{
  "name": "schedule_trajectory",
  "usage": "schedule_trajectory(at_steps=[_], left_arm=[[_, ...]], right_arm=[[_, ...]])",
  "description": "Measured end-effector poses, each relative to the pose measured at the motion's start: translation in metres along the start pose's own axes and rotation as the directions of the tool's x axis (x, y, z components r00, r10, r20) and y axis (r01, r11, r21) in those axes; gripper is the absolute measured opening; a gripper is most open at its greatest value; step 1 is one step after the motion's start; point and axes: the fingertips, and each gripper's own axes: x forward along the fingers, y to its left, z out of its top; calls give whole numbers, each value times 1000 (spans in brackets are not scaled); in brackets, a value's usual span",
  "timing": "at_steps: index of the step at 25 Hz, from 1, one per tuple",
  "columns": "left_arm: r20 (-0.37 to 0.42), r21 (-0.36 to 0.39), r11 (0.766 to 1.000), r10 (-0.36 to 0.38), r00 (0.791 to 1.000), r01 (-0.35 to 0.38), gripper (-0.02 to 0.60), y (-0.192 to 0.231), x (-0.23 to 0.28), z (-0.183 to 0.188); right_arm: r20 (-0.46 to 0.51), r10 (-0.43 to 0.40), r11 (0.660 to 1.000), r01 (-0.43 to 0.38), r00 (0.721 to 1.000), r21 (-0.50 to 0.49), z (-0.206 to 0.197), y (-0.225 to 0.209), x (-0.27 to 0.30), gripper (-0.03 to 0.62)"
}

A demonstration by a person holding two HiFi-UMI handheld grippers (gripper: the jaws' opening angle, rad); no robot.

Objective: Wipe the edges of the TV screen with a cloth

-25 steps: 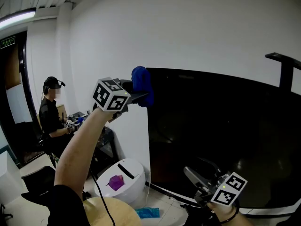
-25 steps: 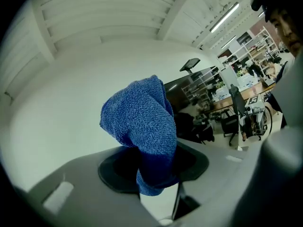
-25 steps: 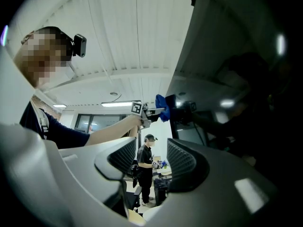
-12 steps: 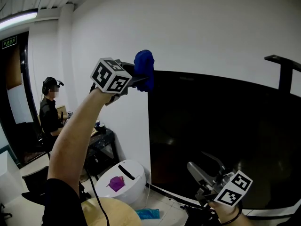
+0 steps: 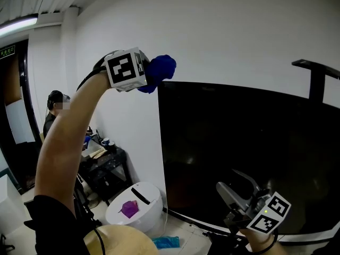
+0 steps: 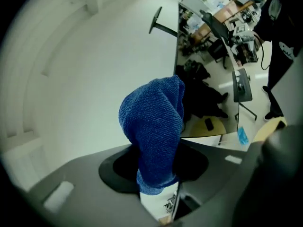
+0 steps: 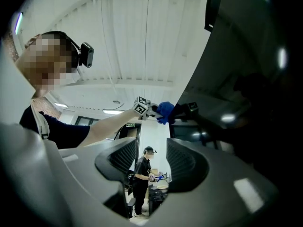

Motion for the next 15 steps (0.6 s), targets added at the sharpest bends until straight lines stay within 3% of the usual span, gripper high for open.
schedule_trajectory(at_steps=[8, 15], left_arm=[[-200, 198, 976, -53, 978, 94, 157, -18, 26, 16], [-264, 386, 911, -42, 963, 146, 156, -34, 25, 44]], right_arm=[[25, 9, 1000, -8, 1000, -22, 16, 6, -15, 204], [28, -3, 1000, 4, 1000, -8, 17, 6, -29, 202]])
